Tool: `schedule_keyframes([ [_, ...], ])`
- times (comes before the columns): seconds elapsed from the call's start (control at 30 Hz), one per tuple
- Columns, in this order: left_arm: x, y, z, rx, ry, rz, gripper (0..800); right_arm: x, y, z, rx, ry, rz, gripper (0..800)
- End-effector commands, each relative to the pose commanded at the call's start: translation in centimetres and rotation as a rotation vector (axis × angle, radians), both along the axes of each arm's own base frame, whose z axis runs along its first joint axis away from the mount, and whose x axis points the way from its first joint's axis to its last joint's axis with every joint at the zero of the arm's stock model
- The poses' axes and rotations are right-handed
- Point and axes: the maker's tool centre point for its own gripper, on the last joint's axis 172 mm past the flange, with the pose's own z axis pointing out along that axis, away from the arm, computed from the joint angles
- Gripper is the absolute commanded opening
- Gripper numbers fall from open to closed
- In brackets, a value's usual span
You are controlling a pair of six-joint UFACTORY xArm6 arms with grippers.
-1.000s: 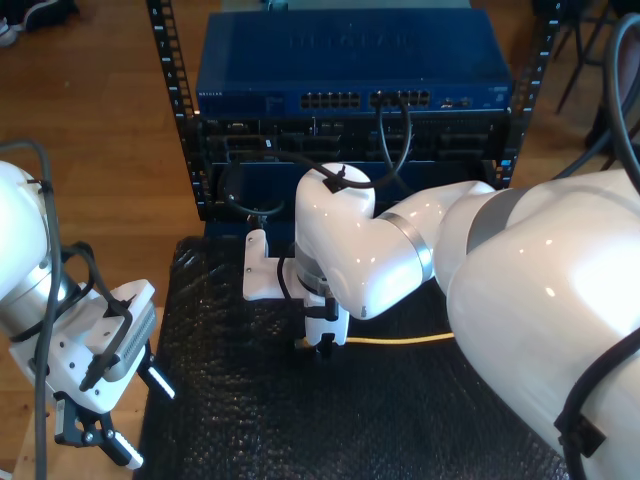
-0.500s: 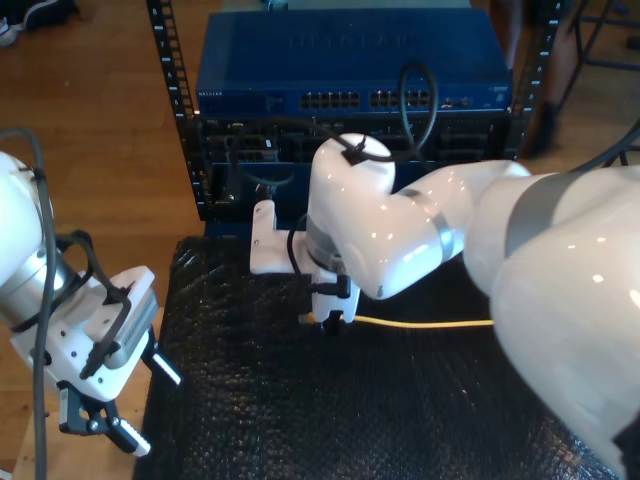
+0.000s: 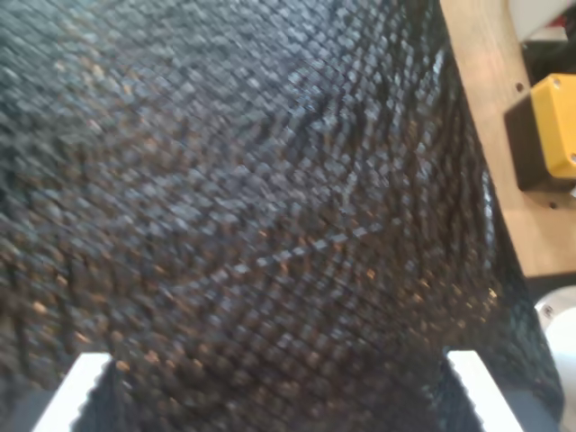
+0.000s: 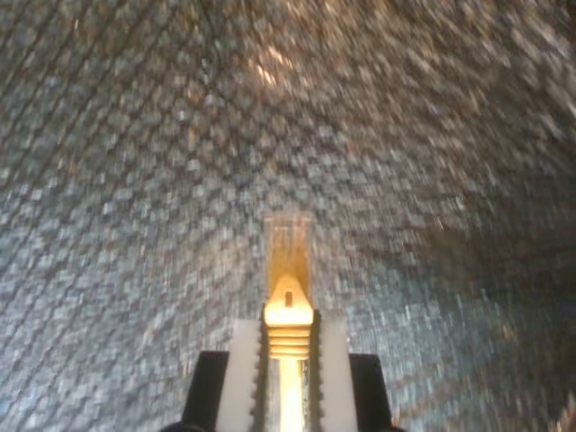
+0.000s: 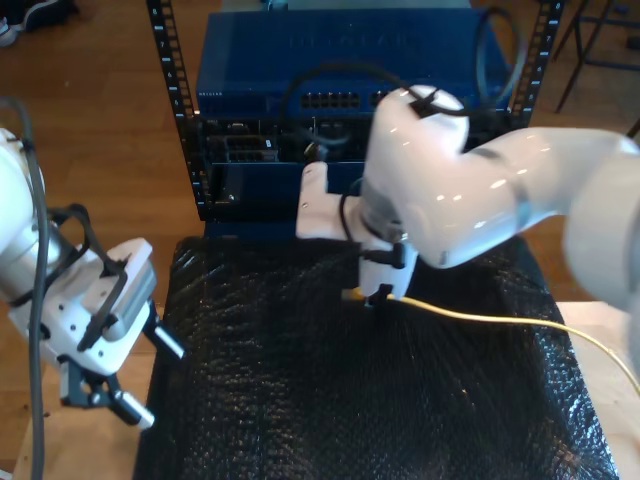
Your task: Grab the cable and plug it in
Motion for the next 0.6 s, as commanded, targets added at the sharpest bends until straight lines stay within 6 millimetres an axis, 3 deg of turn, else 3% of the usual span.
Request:
schedule_keyframes([
  [0.23,1.3,-3.6,2.6,-0.048,-0.015,-0.007,800,-1.8,-2.8,2.9,0.005,-0.018,-0.014,6],
  [0.6,3.9,-8.4,7.3,-0.203,-0.023,0.036,800,-5.2,-7.5,4.3,0.116,0.034,-0.075,6],
])
